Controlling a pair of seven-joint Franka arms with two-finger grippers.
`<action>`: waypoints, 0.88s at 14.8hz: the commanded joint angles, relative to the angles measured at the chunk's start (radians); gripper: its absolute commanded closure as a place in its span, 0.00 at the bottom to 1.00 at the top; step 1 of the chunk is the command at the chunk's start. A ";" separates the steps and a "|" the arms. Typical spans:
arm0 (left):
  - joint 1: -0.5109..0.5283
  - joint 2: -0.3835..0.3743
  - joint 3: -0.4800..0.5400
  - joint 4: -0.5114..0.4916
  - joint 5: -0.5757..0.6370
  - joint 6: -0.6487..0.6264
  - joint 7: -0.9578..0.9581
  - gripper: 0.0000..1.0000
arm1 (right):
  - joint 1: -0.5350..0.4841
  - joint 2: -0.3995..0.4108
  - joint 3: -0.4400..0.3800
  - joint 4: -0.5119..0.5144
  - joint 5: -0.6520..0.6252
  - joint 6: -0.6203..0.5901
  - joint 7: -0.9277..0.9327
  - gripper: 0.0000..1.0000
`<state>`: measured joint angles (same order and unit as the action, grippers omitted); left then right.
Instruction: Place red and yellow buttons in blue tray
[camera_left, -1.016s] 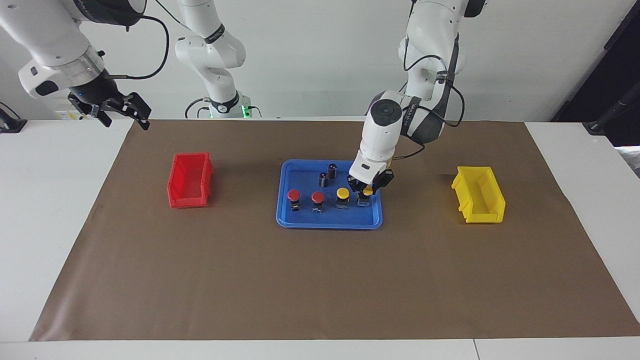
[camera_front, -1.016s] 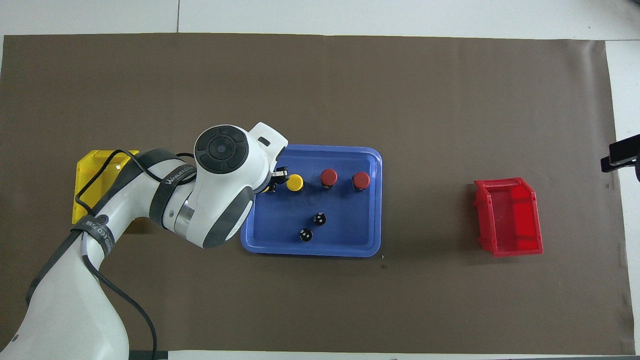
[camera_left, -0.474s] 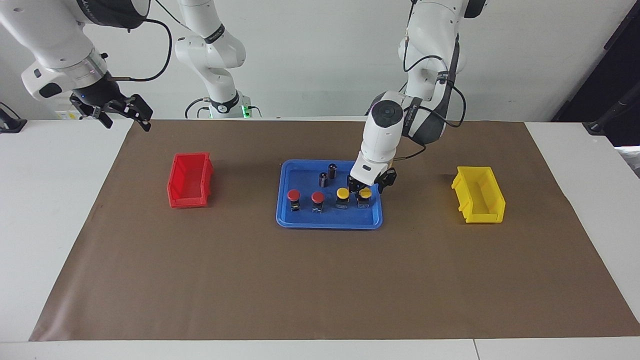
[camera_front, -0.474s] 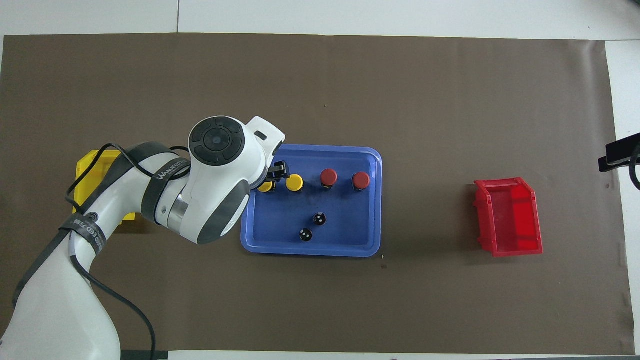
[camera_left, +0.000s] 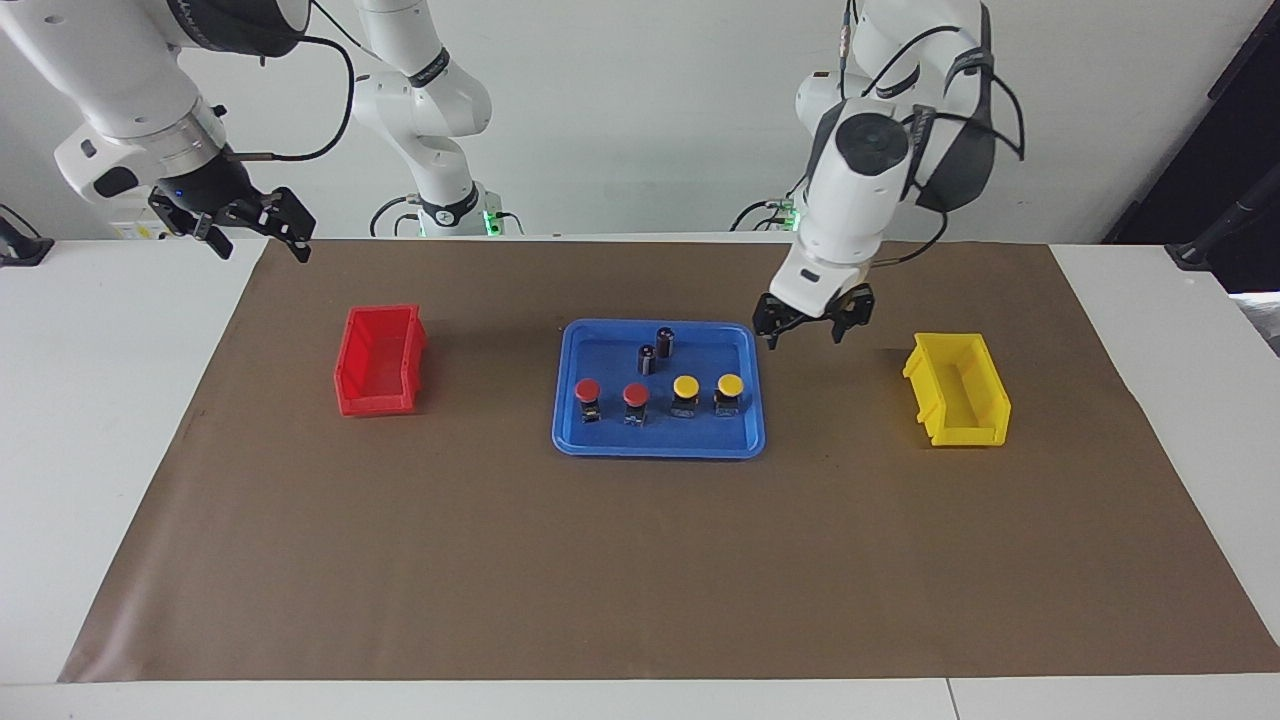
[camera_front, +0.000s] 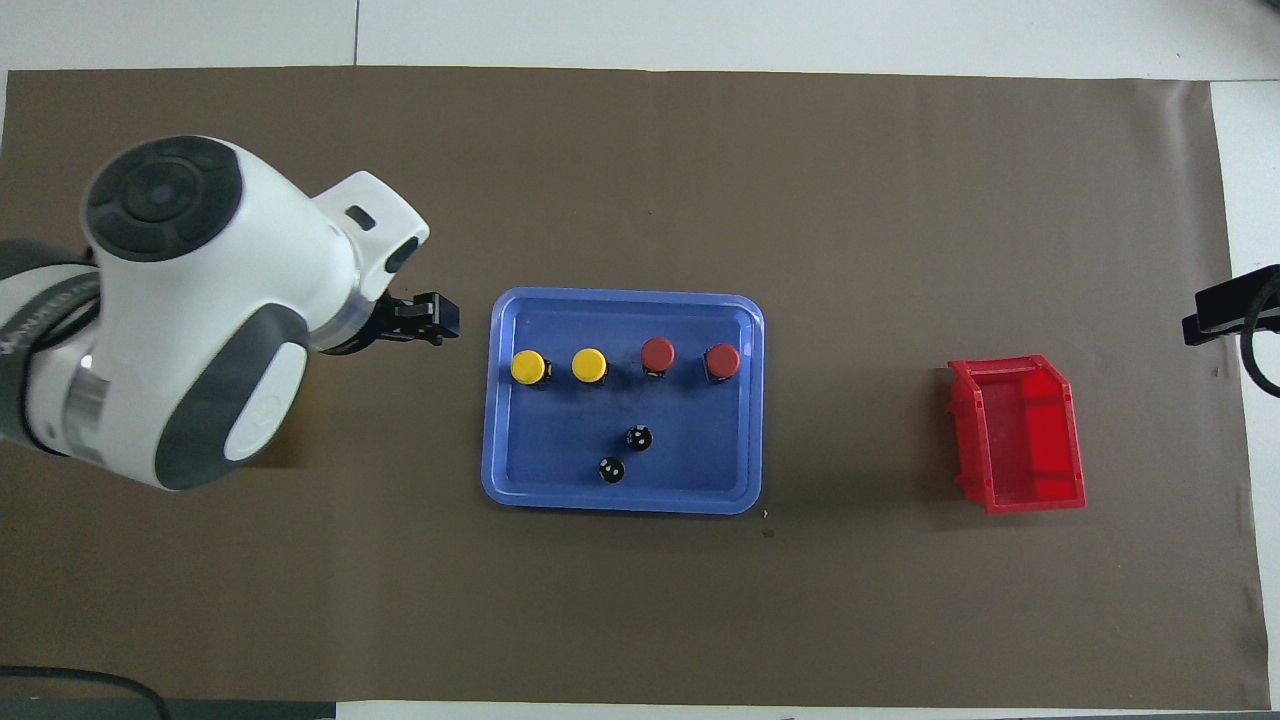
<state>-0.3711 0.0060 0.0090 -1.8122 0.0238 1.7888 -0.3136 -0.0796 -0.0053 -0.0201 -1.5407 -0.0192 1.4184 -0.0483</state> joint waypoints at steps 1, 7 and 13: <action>0.130 -0.047 -0.004 0.026 0.004 -0.089 0.184 0.00 | 0.000 -0.019 0.005 -0.019 -0.007 0.014 -0.022 0.00; 0.333 0.006 -0.003 0.198 -0.053 -0.186 0.419 0.00 | -0.003 -0.016 0.005 -0.015 0.001 0.014 -0.019 0.00; 0.340 0.009 -0.006 0.211 -0.054 -0.175 0.442 0.00 | -0.003 -0.016 0.005 -0.012 0.001 0.017 -0.018 0.00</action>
<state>-0.0318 -0.0046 0.0111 -1.6362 -0.0143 1.6354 0.1131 -0.0792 -0.0064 -0.0180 -1.5401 -0.0189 1.4222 -0.0488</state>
